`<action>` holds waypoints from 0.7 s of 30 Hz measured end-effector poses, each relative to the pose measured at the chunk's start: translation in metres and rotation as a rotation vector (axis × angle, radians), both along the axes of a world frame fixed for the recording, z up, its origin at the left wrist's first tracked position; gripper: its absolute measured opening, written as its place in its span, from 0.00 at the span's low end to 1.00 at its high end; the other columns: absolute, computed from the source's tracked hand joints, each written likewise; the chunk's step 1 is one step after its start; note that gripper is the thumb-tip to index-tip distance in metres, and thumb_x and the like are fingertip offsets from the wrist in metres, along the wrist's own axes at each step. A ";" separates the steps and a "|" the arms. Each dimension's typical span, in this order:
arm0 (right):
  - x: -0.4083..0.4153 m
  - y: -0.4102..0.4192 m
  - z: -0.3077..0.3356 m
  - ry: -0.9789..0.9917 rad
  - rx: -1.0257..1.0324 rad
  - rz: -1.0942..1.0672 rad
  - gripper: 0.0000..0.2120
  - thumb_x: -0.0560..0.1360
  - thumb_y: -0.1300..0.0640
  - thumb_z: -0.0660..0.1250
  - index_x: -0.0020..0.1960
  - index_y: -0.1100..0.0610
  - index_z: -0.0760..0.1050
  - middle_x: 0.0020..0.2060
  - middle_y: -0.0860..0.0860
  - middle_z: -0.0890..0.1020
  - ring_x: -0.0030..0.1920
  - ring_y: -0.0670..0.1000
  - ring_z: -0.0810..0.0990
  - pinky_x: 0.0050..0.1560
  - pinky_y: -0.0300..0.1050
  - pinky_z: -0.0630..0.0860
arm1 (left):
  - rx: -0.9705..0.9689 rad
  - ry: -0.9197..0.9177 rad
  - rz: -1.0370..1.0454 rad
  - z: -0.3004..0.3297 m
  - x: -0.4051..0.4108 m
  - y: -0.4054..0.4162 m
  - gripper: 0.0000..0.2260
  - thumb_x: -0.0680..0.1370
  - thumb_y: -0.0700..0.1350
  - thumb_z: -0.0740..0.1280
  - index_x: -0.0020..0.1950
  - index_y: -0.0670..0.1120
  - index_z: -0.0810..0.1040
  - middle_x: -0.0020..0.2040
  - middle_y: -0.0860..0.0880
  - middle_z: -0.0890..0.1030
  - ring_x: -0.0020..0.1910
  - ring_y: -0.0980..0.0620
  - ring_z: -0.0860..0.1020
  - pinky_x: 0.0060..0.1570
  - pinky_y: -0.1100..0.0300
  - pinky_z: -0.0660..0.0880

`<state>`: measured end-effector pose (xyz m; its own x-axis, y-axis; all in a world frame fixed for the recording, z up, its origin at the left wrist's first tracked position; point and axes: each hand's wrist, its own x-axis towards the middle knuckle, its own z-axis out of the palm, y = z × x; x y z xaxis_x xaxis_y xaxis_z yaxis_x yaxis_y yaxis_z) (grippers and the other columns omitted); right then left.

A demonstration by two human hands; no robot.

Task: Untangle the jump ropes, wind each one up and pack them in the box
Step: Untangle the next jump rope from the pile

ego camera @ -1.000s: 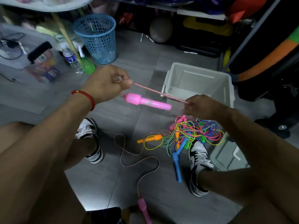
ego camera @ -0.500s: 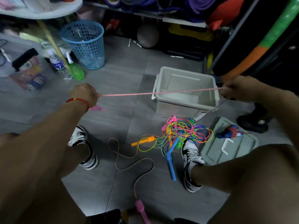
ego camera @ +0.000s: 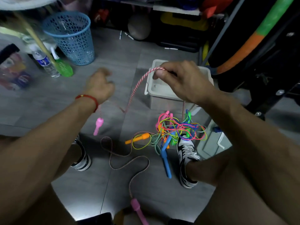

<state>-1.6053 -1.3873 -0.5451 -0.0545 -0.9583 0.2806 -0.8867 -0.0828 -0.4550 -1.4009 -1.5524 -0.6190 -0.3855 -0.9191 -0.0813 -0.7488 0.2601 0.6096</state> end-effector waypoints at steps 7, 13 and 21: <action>-0.017 -0.022 -0.026 0.145 0.221 0.039 0.15 0.79 0.46 0.65 0.41 0.53 0.82 0.35 0.50 0.79 0.40 0.52 0.76 0.42 0.45 0.68 | -0.091 -0.034 -0.641 0.050 -0.024 0.038 0.13 0.84 0.51 0.59 0.46 0.49 0.80 0.36 0.47 0.81 0.33 0.56 0.76 0.39 0.66 0.72; -0.099 -0.007 -0.066 0.217 0.950 -0.147 0.14 0.81 0.48 0.65 0.42 0.55 0.81 0.39 0.52 0.84 0.48 0.56 0.83 0.50 0.50 0.78 | -0.310 -0.485 -0.348 0.020 -0.001 -0.046 0.13 0.78 0.54 0.57 0.42 0.49 0.76 0.44 0.44 0.78 0.46 0.38 0.77 0.51 0.44 0.77; -0.029 -0.006 -0.014 -0.038 0.139 0.037 0.12 0.83 0.54 0.62 0.44 0.51 0.80 0.30 0.36 0.76 0.32 0.36 0.74 0.36 0.27 0.65 | 0.081 -0.115 -0.473 0.033 -0.031 0.012 0.27 0.76 0.40 0.70 0.75 0.45 0.67 0.69 0.42 0.75 0.69 0.47 0.72 0.68 0.61 0.66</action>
